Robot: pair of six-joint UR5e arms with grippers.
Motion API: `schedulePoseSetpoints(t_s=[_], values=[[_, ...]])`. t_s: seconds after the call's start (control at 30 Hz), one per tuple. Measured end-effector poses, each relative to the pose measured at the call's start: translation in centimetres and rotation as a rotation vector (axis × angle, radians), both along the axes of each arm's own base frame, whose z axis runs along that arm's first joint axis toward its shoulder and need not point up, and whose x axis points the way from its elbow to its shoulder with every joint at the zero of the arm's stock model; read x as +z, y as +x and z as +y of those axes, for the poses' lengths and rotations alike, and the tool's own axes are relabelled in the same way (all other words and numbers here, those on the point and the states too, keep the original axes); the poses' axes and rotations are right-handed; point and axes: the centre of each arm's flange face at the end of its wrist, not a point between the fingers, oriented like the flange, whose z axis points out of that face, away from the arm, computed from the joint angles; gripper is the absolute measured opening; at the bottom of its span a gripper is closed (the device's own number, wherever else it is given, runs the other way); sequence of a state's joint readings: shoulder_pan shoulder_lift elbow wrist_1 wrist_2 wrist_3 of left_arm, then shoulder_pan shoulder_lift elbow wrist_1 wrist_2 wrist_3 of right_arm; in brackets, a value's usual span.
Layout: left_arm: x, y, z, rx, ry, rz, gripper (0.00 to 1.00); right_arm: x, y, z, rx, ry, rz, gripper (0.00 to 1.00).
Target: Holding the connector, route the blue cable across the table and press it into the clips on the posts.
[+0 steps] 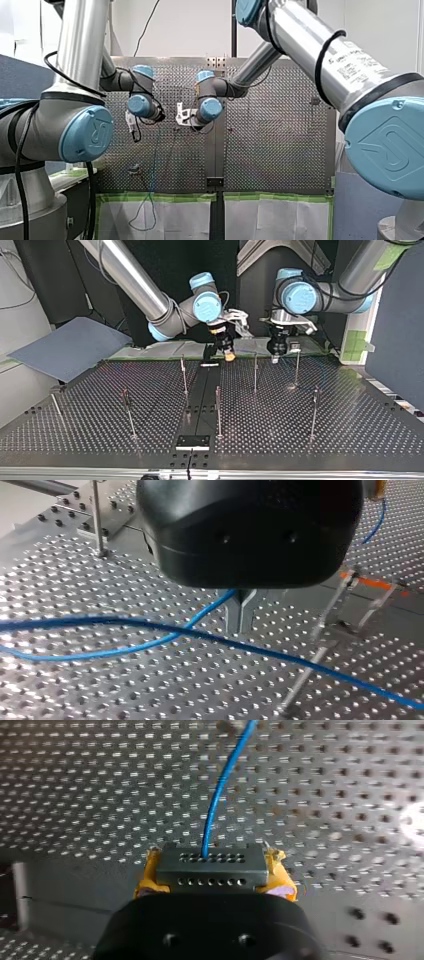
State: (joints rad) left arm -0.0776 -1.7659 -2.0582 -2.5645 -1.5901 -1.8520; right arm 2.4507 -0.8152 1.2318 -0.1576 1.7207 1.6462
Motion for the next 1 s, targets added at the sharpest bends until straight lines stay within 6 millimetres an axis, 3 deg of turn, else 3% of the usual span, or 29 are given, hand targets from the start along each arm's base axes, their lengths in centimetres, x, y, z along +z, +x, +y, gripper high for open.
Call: schedulePoseSetpoints(t_s=[0.4, 0.77, 1.0], values=[[-4.2, 0.3, -0.1, 0.021, 0.009, 0.060, 0.01, -0.7, -0.7, -0.9, -0.013, 0.009, 0.001, 0.00], [-4.6, 0.9, 0.1, 0.019, -0.016, 0.034, 0.01, -0.4, -0.2, -1.7, 0.036, 0.000, -0.056, 0.00], [-6.1, 0.9, 0.1, 0.029, -0.005, 0.063, 0.01, -0.4, -0.7, -2.5, 0.038, 0.014, -0.068, 0.00]])
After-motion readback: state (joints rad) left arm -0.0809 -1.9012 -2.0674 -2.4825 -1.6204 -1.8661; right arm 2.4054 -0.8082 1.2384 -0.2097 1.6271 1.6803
